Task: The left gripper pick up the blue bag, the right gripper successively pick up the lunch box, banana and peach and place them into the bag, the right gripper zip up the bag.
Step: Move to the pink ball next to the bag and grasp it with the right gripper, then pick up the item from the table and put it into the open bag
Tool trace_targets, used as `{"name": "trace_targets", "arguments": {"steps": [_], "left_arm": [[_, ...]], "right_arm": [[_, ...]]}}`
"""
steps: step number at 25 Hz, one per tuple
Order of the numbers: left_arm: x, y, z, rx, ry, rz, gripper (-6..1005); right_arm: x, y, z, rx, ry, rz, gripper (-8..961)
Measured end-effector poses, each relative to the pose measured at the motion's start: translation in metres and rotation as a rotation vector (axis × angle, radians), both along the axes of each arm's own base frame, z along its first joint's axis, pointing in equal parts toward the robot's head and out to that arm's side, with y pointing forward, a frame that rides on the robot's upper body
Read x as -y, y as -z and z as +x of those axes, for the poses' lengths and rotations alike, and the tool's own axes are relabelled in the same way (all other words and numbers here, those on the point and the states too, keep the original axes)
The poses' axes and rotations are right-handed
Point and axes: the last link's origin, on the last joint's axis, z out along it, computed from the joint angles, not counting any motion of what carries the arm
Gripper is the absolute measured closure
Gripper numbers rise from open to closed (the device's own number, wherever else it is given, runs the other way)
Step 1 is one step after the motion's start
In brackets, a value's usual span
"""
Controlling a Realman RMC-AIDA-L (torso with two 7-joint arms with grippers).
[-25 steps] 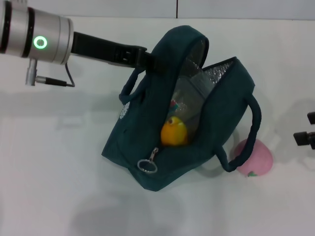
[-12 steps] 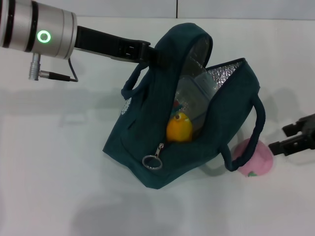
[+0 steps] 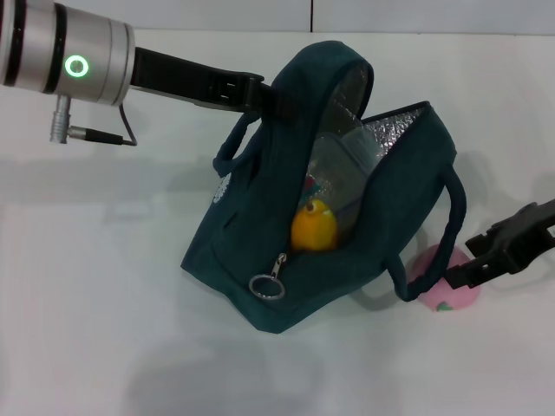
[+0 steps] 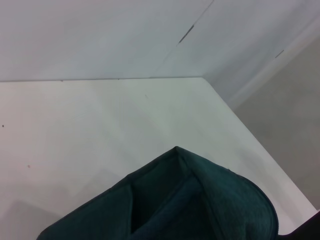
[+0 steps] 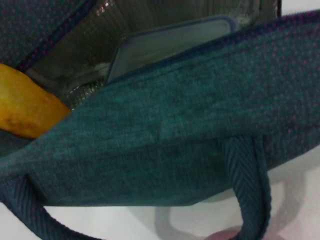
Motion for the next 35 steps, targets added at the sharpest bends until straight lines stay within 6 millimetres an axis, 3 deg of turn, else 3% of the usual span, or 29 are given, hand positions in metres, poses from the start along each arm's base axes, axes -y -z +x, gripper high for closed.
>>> {"name": "trace_targets", "arguments": {"steps": [9,17,27,35], "left_arm": [[-0.001,-0.001,0.001,0.002,0.003,0.002,965],[-0.001,-0.001,0.001,0.002,0.003,0.002,965],[-0.001,-0.001,0.001,0.001,0.004,0.002,965],[-0.001,-0.001,0.001,0.002,0.003,0.002,965]], "right_arm": [[-0.003,0.014,-0.003,0.024,-0.007,-0.028,207],[-0.004,0.014,-0.001,0.054,-0.004,-0.026,209],[-0.004,0.009,0.003,0.066,-0.002,-0.017,597],[-0.005,-0.023,0.032,0.070,0.104,0.075,747]]}}
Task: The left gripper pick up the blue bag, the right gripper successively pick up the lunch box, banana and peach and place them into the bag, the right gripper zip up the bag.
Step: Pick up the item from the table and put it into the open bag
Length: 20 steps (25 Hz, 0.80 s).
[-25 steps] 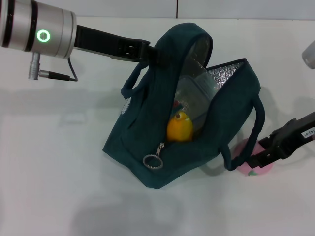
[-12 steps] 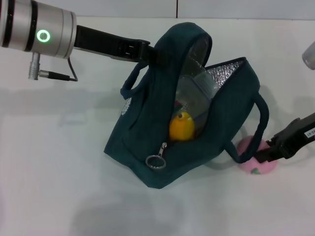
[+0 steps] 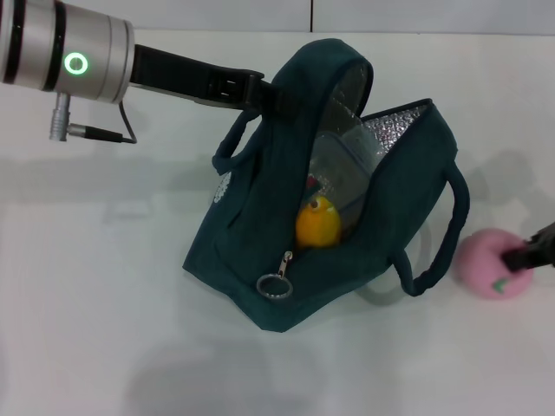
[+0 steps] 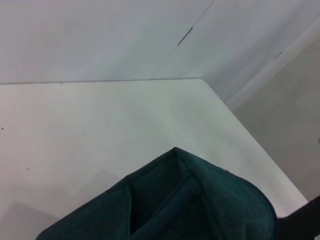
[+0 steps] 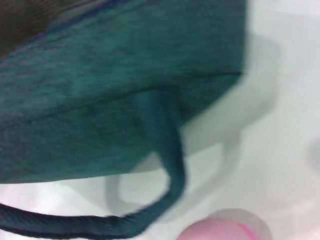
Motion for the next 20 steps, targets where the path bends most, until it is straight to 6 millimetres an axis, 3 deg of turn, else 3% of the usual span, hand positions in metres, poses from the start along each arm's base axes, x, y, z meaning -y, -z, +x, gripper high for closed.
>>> {"name": "trace_targets", "arguments": {"steps": [7,14,20], "left_arm": [[0.001,0.001,0.000,0.003,-0.003,-0.003,966],[0.001,0.001,0.000,0.003,-0.002,-0.003,966],[0.001,0.002,0.001,0.003,0.000,-0.004,966]], "right_arm": [[0.005,-0.044,0.014,-0.162,-0.002,0.168,805],[0.014,-0.063,0.021,-0.315,-0.031,0.236,845],[0.023,-0.090,0.010,-0.555,-0.198,0.402,885]]}}
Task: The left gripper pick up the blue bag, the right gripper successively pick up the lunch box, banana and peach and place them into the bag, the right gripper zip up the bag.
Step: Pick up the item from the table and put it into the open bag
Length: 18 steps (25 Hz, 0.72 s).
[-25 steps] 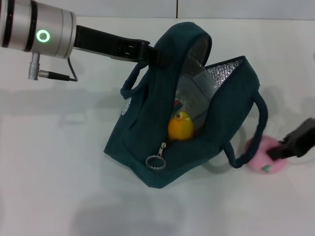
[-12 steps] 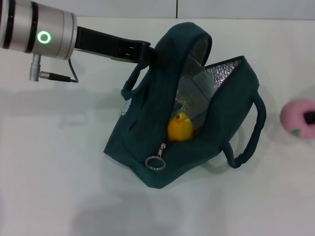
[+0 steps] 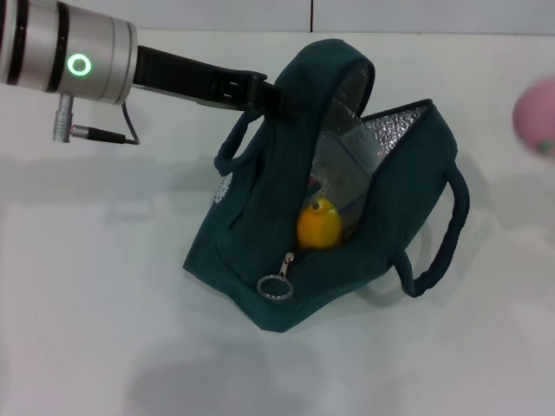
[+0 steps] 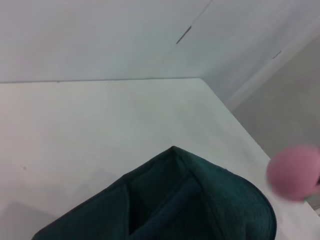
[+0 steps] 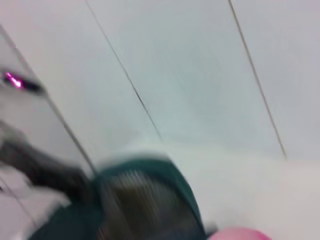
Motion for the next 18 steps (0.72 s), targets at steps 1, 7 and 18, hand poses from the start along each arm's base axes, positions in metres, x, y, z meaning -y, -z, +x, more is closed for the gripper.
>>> {"name": "trace_targets", "arguments": {"steps": [1,7,18], "left_arm": [[0.000,0.000,0.000,0.000,0.000,0.000,966],[0.000,0.001,0.003,0.002,0.008,-0.005,966],[-0.001,0.002,0.007,0.005,0.016,-0.007,966]], "right_arm": [[0.002,-0.003,-0.004,-0.041,-0.046,0.034,893],[-0.001,0.009,-0.033,-0.207,-0.290,0.096,913],[-0.039,0.094,-0.056,-0.104,-0.315,-0.072,915]]}}
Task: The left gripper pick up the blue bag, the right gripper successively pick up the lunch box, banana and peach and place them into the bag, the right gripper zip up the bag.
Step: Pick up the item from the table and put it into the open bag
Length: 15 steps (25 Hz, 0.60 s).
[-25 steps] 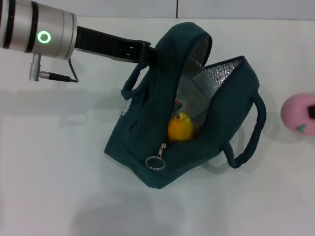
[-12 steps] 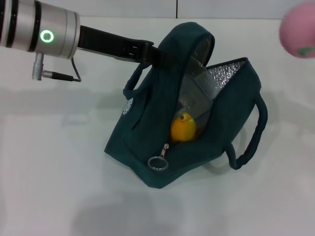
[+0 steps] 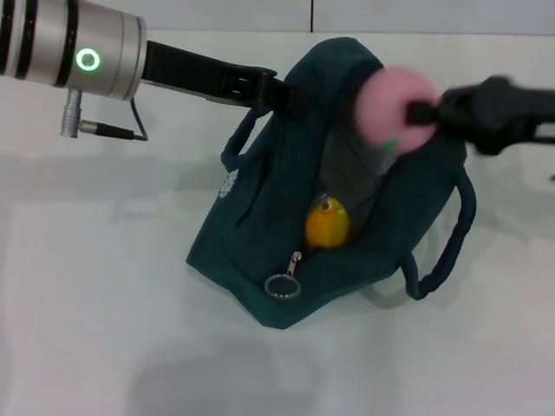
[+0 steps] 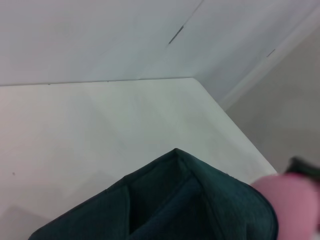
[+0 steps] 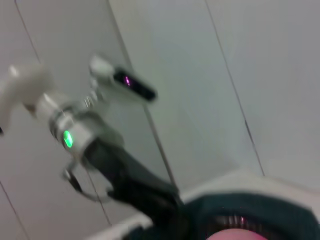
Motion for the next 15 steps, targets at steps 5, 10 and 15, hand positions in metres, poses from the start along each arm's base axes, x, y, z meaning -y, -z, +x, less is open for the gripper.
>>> {"name": "trace_targets", "arguments": {"steps": [5,10,15], "left_arm": [[0.000,0.000,0.000,0.000,0.000,0.000,966],[0.000,0.001,0.000,0.001,0.001,-0.002,966],[0.002,0.001,-0.003,0.000,-0.003,-0.002,966]], "right_arm": [[-0.007,0.037,0.004,0.110,0.045,-0.055,915],[-0.006,0.057,-0.002,0.129,0.033,-0.098,914],[-0.007,0.054,-0.009,0.065,0.022,-0.076,883]]}}
